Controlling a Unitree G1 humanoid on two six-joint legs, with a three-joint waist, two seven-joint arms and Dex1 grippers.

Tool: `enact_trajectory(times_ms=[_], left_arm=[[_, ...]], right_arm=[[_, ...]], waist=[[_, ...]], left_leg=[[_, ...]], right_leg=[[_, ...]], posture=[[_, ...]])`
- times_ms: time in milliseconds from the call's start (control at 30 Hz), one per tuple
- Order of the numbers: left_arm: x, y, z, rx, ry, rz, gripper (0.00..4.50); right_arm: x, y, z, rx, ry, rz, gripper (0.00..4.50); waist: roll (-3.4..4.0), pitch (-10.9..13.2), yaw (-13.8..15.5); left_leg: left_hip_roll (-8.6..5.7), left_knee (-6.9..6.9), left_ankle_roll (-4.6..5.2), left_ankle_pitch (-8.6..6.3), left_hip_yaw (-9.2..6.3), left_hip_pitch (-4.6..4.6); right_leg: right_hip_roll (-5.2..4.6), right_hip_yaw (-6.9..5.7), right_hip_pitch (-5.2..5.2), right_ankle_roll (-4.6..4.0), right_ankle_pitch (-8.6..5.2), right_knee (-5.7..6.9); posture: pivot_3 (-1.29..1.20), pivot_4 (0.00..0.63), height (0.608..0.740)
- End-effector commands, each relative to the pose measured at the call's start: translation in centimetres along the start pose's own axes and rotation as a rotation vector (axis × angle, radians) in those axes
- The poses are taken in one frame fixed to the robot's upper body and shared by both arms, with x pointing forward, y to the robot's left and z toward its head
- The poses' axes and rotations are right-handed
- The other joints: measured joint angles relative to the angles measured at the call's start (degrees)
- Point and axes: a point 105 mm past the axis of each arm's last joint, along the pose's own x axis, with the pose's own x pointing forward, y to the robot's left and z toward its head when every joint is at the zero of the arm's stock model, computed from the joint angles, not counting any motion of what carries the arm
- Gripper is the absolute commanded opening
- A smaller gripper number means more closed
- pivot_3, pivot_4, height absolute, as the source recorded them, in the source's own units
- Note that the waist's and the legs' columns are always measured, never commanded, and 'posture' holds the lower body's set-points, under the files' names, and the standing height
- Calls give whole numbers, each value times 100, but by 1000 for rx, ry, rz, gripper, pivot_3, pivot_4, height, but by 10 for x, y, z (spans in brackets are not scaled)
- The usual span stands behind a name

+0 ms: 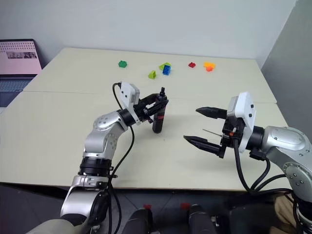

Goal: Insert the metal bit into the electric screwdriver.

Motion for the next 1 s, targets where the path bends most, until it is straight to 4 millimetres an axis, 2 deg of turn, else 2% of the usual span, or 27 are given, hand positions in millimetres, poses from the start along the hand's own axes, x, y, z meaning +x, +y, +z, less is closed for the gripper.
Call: enact_trajectory(times_ms=[33, 367, 600, 767, 867, 1000], left_arm=[[-6, -6, 1, 28, -9, 12, 1657], [-34, -7, -6, 33, 22, 73, 1653], [-33, -12, -5, 37, 19, 81, 1653], [-30, -15, -6, 60, 22, 77, 1646], [-26, -19, -6, 97, 26, 69, 1644], [-22, -22, -8, 122, 28, 73, 1644]], right_arm=[[0, -2, 8, -48, -19, 7, 4500], [4, -4, 2, -56, 27, 58, 4500], [2, -17, -7, -107, 98, 47, 4500], [-3, -50, -30, -170, 291, -5, 4500], [-8, -85, -57, -175, 511, -93, 4500], [1, -106, -75, -147, 654, -75, 4500]], waist=[[1, -1, 4], [21, -14, -21], [21, -15, -17], [23, -16, -28], [23, -16, -27], [24, -15, -40]], left_leg=[[0, 0, 0, 0, 0, 2], [0, -1, 1, 1, 4, 11], [0, -1, 4, 3, 10, 18], [0, -1, 4, 4, 24, 24], [0, -3, 4, 4, 31, 29], [0, -5, 3, 5, 43, 31]], right_leg=[[0, 0, 2, 0, 0, 0], [1, 3, 6, 12, -7, -1], [0, 9, 10, 7, -11, -4], [0, 22, 9, 4, -11, -7], [0, 29, 7, -7, -16, -9], [0, 40, 3, -9, -16, -10]], posture=[[0, 150, 740], [0, 150, 740], [0, 150, 740], [0, 150, 740], [0, 150, 740], [0, 150, 740]])
